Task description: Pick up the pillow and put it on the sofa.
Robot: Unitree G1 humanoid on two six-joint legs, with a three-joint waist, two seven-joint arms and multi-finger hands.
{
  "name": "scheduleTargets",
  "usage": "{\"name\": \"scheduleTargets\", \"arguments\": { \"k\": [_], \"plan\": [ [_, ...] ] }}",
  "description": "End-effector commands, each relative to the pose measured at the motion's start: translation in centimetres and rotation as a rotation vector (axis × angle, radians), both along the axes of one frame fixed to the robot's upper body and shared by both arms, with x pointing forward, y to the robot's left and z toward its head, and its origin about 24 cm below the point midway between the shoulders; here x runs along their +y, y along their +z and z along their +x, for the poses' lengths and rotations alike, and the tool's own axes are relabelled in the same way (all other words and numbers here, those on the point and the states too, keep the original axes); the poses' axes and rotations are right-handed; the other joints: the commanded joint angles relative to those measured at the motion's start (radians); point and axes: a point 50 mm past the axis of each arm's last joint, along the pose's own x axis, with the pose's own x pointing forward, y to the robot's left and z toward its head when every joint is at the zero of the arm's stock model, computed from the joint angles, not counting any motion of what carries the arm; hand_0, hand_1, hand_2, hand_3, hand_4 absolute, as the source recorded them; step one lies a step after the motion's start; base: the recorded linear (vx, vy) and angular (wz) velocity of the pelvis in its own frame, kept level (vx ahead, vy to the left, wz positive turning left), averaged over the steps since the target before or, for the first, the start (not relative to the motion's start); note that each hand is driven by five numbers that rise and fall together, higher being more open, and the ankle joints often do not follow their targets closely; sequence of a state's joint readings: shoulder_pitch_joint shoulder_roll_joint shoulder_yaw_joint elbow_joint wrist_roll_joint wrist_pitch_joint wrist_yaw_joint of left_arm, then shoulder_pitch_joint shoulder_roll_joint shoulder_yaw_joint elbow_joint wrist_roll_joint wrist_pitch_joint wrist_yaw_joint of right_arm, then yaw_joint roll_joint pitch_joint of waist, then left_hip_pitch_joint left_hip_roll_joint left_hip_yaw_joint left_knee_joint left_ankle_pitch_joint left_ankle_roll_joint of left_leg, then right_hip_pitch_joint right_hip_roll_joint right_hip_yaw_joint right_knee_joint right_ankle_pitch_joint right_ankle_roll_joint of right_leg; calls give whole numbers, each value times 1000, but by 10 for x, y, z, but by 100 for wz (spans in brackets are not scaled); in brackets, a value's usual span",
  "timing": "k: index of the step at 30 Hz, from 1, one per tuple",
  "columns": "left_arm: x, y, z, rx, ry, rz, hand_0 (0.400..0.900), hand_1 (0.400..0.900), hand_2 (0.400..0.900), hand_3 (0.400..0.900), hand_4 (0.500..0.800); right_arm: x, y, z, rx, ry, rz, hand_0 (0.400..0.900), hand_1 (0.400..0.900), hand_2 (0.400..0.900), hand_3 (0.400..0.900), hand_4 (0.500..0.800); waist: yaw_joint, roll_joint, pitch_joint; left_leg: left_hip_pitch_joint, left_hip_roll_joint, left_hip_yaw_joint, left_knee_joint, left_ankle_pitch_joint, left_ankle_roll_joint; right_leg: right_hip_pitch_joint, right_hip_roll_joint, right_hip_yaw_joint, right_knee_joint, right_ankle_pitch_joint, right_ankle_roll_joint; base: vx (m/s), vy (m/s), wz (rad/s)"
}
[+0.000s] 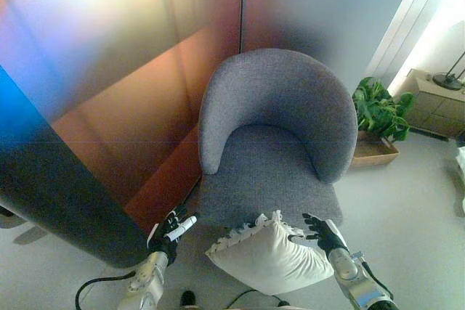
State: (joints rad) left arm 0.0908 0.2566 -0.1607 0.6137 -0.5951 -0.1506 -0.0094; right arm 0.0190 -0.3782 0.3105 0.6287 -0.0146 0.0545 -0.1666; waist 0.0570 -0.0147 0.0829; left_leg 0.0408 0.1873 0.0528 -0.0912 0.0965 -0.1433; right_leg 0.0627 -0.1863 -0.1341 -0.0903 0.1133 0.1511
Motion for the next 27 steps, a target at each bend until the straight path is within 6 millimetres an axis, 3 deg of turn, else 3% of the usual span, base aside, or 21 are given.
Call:
{"name": "scheduleTargets", "arguments": {
  "k": [1,27],
  "plan": [
    [3,43,45,-258,-40,40,900,900,900,900,800,2,26,34,-147,86,-79,900,900,900,900,800,2,-29,2,36,3,5,4,-41,24,5,-91,-23,17,11,56,0,0,0],
    [1,39,43,-248,-47,29,900,900,900,900,800,-17,16,30,-34,161,-299,900,900,900,900,800,22,-29,20,40,9,-10,6,-40,23,0,-91,-11,20,10,57,0,0,0]
  ]
}}
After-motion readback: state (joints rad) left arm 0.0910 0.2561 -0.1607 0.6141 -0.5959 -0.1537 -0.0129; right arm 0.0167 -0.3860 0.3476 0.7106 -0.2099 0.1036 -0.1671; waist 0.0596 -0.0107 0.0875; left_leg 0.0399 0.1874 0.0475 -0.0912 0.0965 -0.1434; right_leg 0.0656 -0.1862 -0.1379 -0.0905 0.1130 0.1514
